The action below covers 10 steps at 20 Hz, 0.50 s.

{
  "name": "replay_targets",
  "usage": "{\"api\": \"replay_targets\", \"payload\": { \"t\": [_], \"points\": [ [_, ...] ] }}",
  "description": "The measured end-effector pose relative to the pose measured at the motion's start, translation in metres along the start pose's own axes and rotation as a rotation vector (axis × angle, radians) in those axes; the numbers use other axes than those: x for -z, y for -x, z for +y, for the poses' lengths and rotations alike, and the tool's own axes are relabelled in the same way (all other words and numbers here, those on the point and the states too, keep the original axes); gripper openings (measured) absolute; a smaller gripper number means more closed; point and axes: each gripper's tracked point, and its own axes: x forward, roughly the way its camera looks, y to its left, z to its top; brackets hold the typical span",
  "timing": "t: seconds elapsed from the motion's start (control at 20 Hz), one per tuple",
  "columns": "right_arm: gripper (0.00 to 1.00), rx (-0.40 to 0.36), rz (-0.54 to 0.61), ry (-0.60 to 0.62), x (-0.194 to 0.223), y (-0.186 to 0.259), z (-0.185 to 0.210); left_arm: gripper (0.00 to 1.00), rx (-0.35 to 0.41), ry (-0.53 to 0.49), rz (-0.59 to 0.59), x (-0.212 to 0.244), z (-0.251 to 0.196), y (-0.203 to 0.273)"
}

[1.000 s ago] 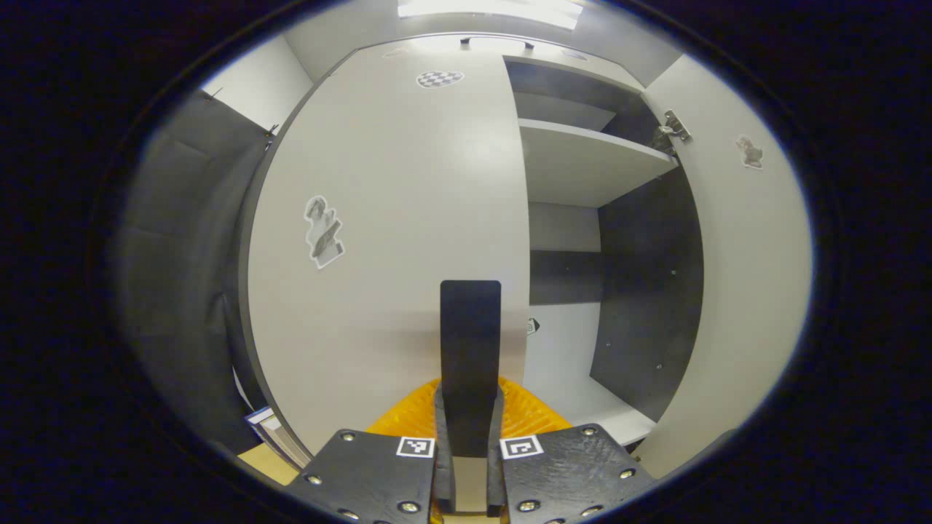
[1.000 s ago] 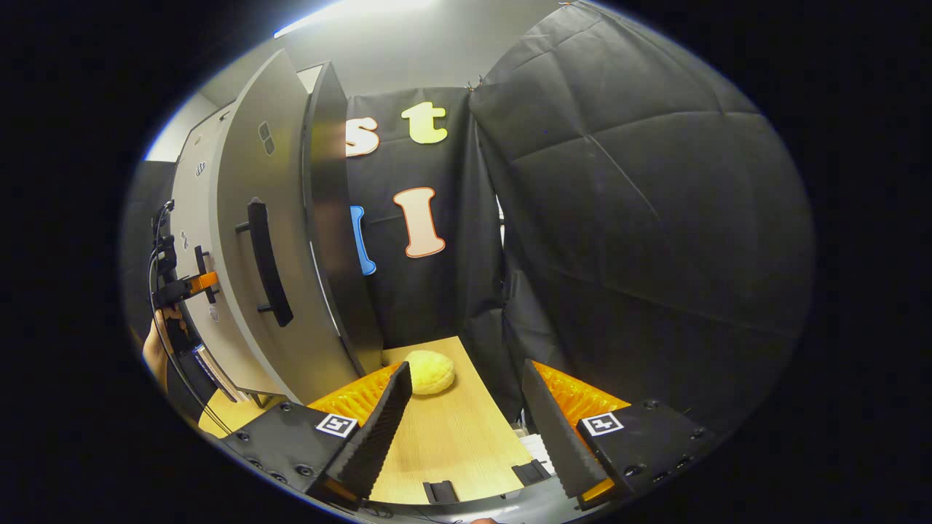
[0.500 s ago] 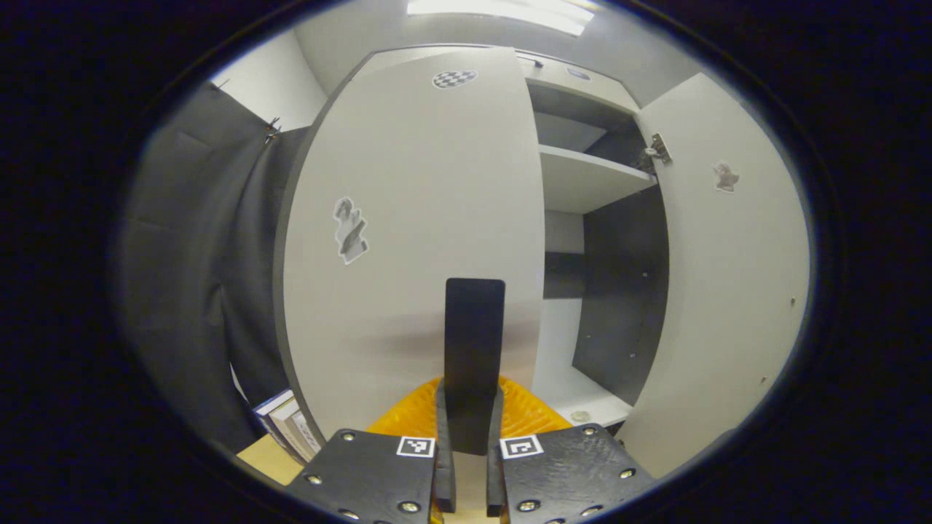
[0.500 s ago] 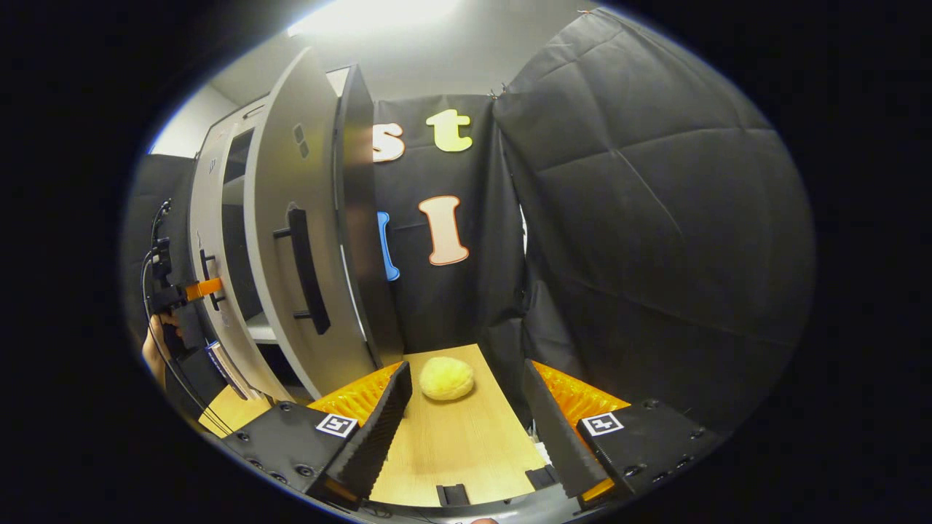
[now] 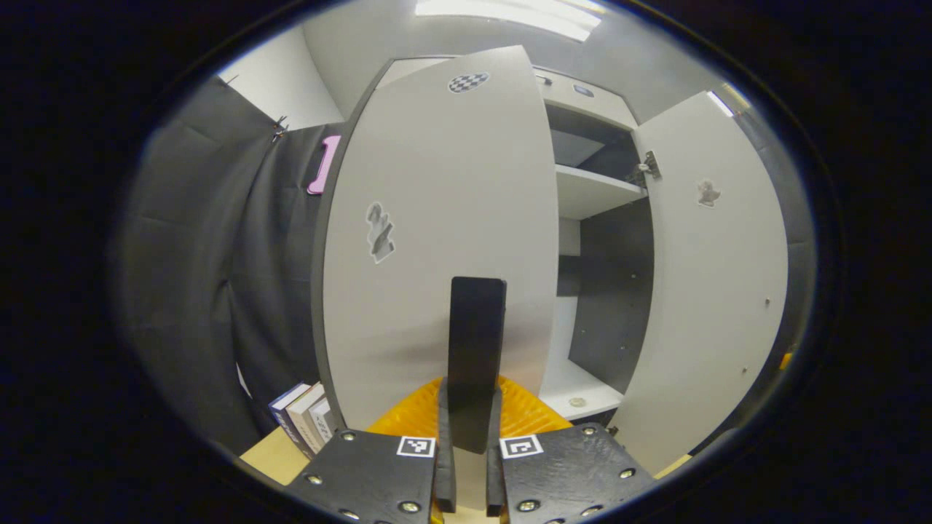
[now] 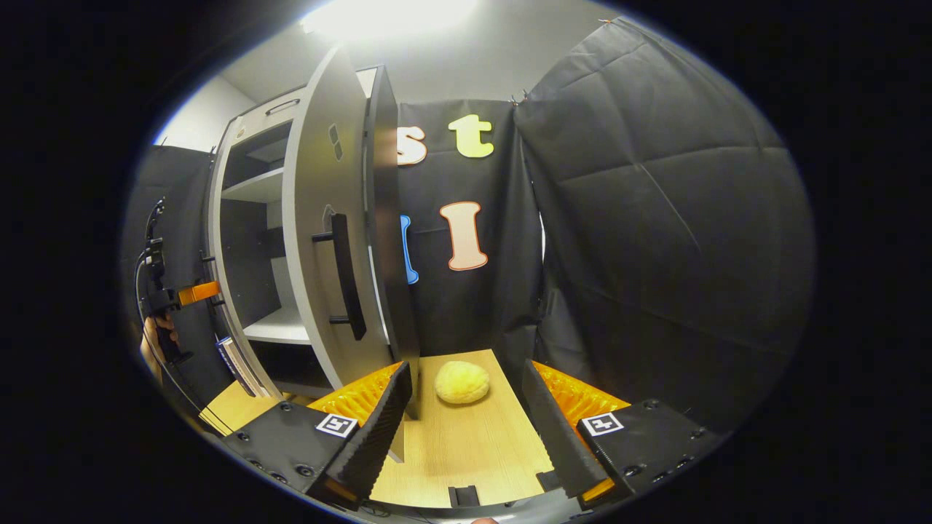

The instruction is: Open the right door of the double-door shoe cabinet with the right hand, and open the left door with the left hand.

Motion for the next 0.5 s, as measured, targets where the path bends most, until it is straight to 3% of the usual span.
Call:
{"api": "replay_targets", "payload": {
  "t": [0.05, 0.2, 0.5],
  "points": [
    [0.96, 0.002, 0.000, 0.002, 0.000, 0.000, 0.002, 0.16, 0.002, 0.004, -0.002, 0.000, 0.005, 0.006],
    [0.92, -0.003, 0.002, 0.002, 0.000, 0.000, 0.010, 0.19, 0.012, 0.015, -0.004, 0.002, 0.019, 0.016],
    [0.93, -0.009, 0.008, 0.016, 0.002, -0.001, 0.030, 0.15, 0.022, 0.023, 0.000, -0.004, 0.042, 0.050]
  ]
}}
